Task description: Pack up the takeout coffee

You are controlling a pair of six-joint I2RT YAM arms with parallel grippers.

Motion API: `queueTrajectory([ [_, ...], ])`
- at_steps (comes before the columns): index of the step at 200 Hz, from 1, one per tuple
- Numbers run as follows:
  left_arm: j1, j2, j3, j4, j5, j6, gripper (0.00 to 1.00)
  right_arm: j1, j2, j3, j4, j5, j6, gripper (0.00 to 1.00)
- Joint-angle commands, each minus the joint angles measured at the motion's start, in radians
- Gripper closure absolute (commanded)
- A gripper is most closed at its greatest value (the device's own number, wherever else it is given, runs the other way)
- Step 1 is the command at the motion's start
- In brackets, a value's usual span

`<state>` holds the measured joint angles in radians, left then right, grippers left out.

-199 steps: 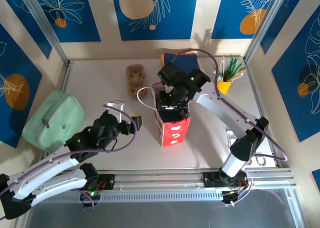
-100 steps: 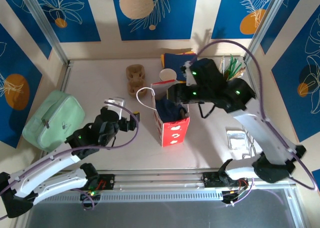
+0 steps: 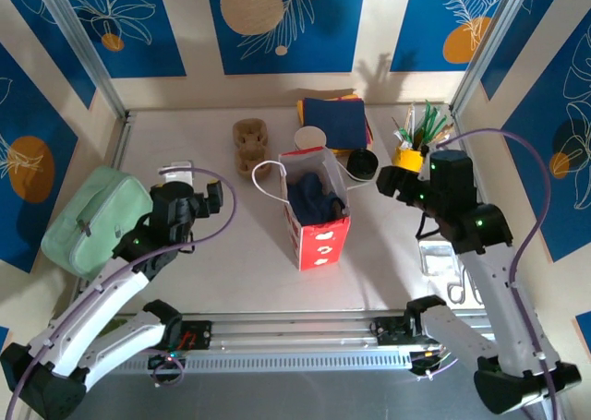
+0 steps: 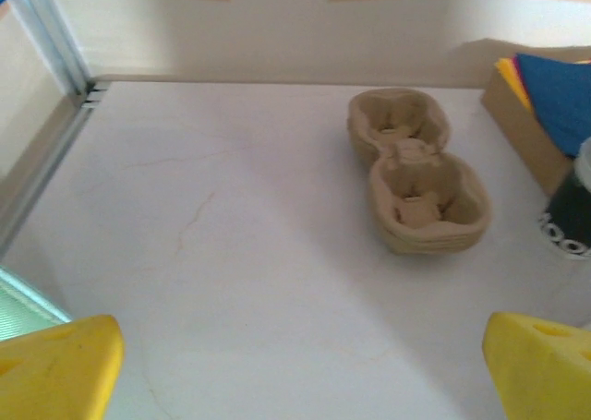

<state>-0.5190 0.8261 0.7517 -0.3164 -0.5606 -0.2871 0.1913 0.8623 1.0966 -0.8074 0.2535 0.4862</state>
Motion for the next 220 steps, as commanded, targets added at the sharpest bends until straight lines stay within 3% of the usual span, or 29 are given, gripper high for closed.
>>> queueTrajectory([
  [1,0.040,-0.006,-0.065,0.127,-0.082,0.077,0.01,-0.088,-0.028,-0.101,0.142,-0.031,-0.046,0.06],
  [31,0.083,0.012,-0.178,0.289,-0.133,0.138,0.01,-0.175,-0.021,-0.311,0.358,-0.044,-0.090,0.00],
  [83,0.187,0.092,-0.372,0.602,-0.098,0.226,0.01,-0.162,0.084,-0.592,0.828,0.041,-0.244,0.01],
  [100,0.201,0.160,-0.402,0.670,-0.116,0.232,0.01,-0.155,0.137,-0.662,1.004,0.012,-0.324,0.01],
  [144,0.226,0.413,-0.428,0.934,-0.068,0.293,0.01,-0.148,0.353,-0.705,1.285,-0.054,-0.376,0.01],
  [155,0.236,0.440,-0.394,0.885,-0.020,0.302,0.01,-0.134,0.403,-0.728,1.399,-0.088,-0.409,0.01],
  [171,0.255,0.478,-0.384,0.932,0.010,0.318,0.01,-0.115,0.437,-0.714,1.425,-0.124,-0.455,0.01],
  [220,0.346,0.578,-0.407,1.174,0.147,0.330,0.01,-0.108,0.572,-0.720,1.621,-0.146,-0.481,0.01],
])
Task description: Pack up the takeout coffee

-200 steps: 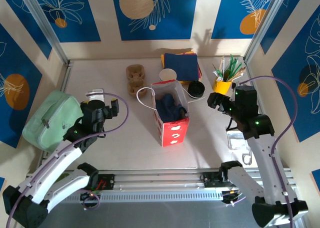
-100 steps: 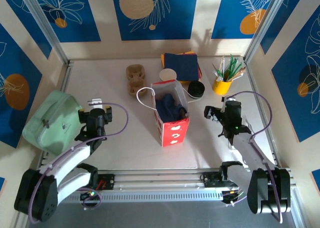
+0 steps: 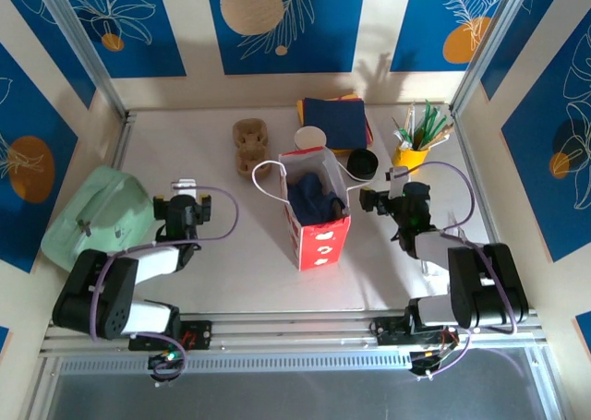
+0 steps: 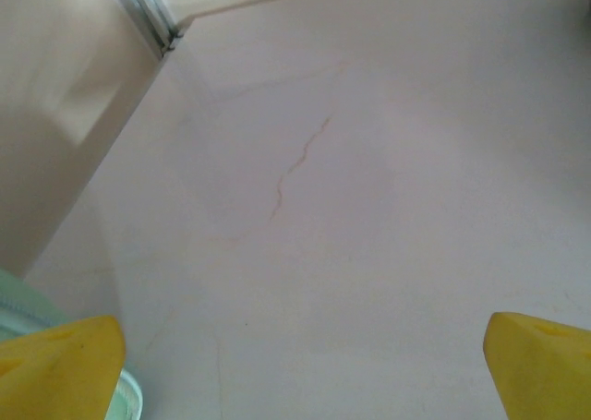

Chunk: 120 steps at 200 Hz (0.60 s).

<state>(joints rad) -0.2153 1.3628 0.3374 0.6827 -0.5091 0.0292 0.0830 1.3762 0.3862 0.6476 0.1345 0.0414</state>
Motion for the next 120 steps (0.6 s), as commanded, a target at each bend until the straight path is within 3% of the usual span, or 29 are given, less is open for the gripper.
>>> queueTrajectory([
  [1,0.043,0.044,0.007,0.176,0.099,0.013,0.01,0.000,0.057,-0.008,0.162,-0.024,-0.036,0.01],
  [24,0.075,0.141,-0.011,0.324,0.136,0.005,0.01,-0.006,0.061,-0.014,0.172,-0.020,-0.026,0.01],
  [35,0.075,0.126,0.006,0.256,0.157,0.001,0.01,-0.016,0.076,-0.019,0.195,-0.006,-0.010,0.01],
  [61,0.079,0.144,0.012,0.272,0.187,0.010,0.01,-0.058,0.161,-0.001,0.249,-0.021,0.046,0.01],
  [72,0.078,0.155,0.014,0.269,0.218,0.017,0.01,-0.064,0.138,0.025,0.155,-0.023,0.048,0.01],
  [81,0.081,0.174,0.008,0.290,0.230,0.018,0.01,-0.076,0.152,0.025,0.181,-0.041,0.057,0.01],
  [94,0.083,0.230,-0.018,0.416,0.222,0.031,0.01,-0.078,0.144,0.030,0.156,-0.044,0.054,0.01],
  [120,0.086,0.215,0.006,0.353,0.217,0.019,0.01,-0.083,0.146,0.033,0.156,-0.058,0.058,0.01],
])
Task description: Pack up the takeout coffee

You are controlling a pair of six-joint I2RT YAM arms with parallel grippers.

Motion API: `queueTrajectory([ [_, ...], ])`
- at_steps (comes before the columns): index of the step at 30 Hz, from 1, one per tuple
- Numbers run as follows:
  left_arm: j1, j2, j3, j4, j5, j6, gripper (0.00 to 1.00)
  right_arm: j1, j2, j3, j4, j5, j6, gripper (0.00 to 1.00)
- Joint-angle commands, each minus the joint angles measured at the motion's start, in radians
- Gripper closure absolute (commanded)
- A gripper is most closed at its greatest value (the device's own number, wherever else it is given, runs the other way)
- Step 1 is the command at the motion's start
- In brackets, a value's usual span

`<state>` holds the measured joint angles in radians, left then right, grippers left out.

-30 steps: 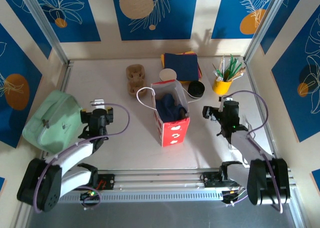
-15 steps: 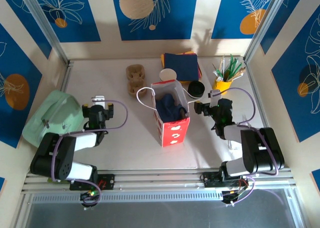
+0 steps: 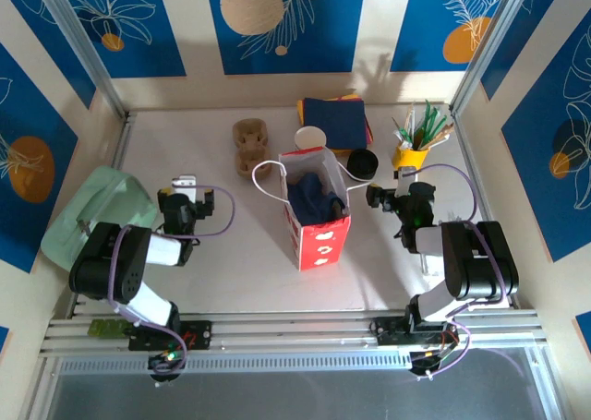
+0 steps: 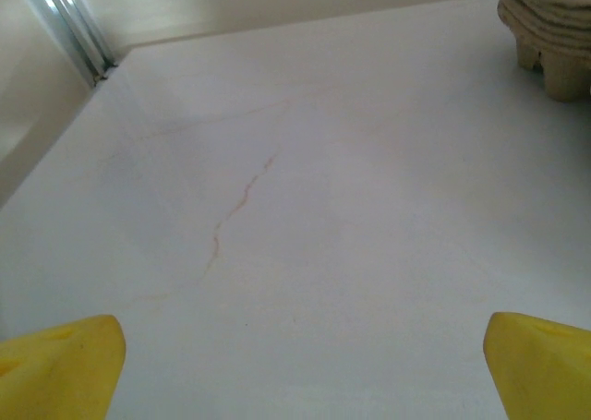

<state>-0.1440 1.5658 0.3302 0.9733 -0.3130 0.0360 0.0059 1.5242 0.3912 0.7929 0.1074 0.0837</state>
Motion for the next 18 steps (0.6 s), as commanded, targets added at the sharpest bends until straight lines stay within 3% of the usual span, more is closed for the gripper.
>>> queueTrajectory([
  [1,0.013,0.010,0.017,0.057,0.021,0.009,0.01,-0.007,-0.003,0.029,0.009,-0.031,0.015,0.01],
  [2,0.016,0.002,0.026,0.006,0.017,-0.004,0.01,-0.006,-0.004,0.028,0.006,-0.032,0.015,0.01],
  [18,0.020,0.005,0.020,0.033,0.016,-0.002,0.01,-0.003,-0.005,0.021,0.019,-0.019,0.013,0.01],
])
